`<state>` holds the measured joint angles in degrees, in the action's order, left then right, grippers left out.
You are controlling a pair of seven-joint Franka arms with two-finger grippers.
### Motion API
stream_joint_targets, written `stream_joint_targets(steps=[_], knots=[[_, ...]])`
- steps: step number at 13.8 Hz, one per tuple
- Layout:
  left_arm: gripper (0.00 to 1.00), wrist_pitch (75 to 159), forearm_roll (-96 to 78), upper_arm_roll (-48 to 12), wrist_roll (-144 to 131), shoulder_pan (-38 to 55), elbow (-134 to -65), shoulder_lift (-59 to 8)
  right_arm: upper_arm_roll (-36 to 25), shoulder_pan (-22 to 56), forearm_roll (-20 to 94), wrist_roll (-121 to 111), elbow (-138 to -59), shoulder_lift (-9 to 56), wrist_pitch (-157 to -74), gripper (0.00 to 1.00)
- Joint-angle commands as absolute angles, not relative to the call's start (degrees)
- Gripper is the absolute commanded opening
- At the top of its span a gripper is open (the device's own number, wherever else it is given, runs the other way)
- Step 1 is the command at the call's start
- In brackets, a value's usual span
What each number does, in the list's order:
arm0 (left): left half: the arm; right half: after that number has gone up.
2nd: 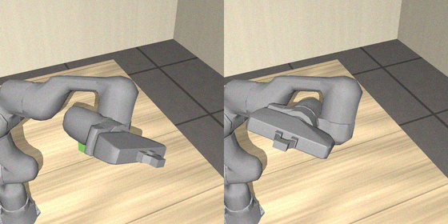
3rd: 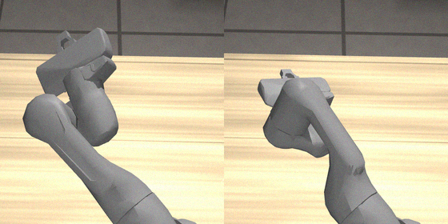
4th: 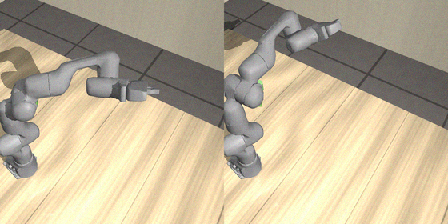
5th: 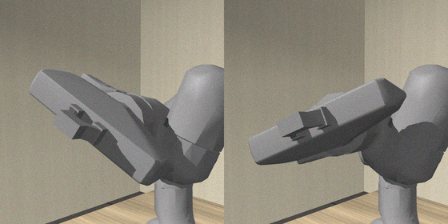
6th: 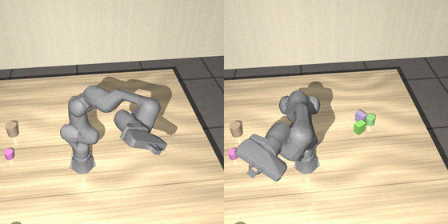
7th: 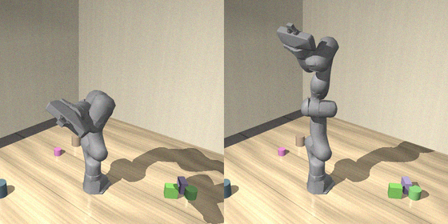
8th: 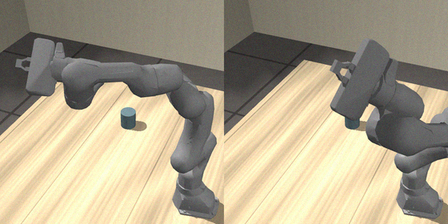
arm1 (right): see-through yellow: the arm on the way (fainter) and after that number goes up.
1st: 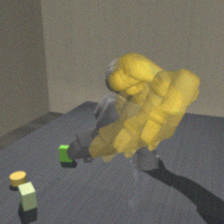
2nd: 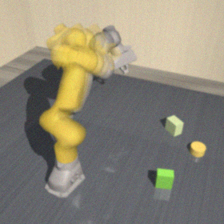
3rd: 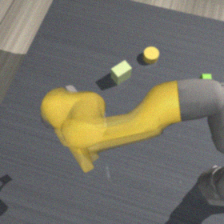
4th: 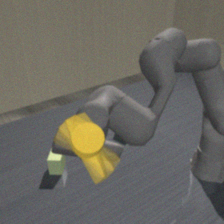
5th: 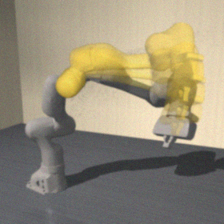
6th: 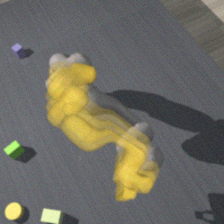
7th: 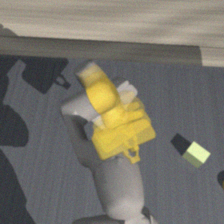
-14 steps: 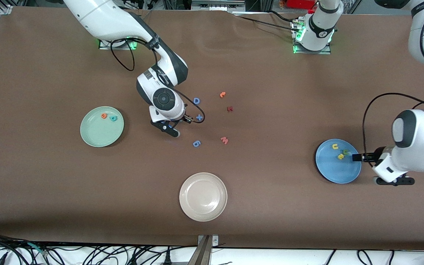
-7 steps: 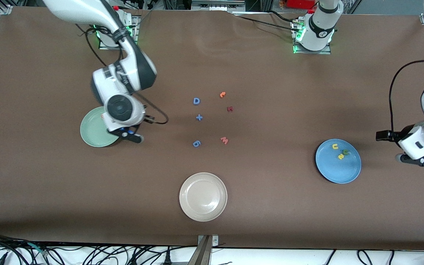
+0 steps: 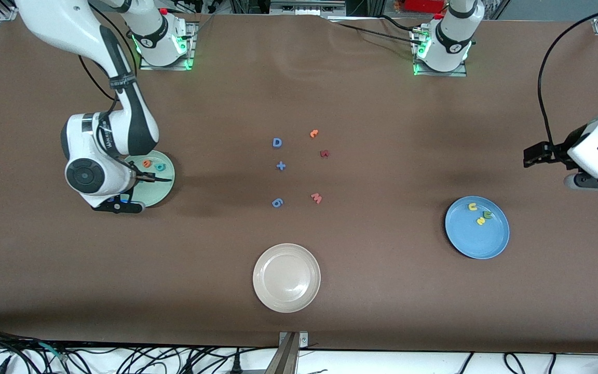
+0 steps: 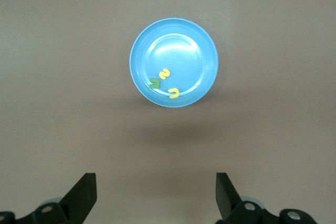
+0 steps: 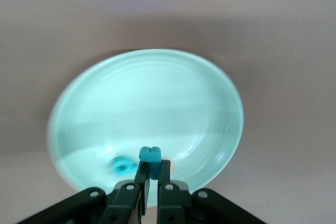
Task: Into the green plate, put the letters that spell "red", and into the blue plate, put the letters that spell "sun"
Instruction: 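Place the yellow letter on the blue plate while the right gripper places teal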
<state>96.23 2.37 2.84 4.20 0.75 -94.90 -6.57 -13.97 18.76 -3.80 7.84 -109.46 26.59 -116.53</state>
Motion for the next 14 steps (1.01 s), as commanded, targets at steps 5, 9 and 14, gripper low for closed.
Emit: stream_joint_targets(steps=[5, 9, 14], knots=[[1.0, 89.03, -1.24, 2.9, 2.99, 0.97, -90.97, -2.55, -14.15, 14.94, -2.99, -0.09, -117.07, 26.63, -125.77, 0.15], [1.0, 91.22, -1.06, 2.72, 1.23, 1.23, -90.35, -2.46, -13.98, 15.03, -0.18, 0.09, -116.72, 25.32, -124.81, 0.81], [1.0, 91.76, -0.88, 2.46, 1.23, 1.23, -90.26, -2.64, -13.54, 15.38, 3.24, 0.61, -102.8, 20.48, -106.41, 0.99]])
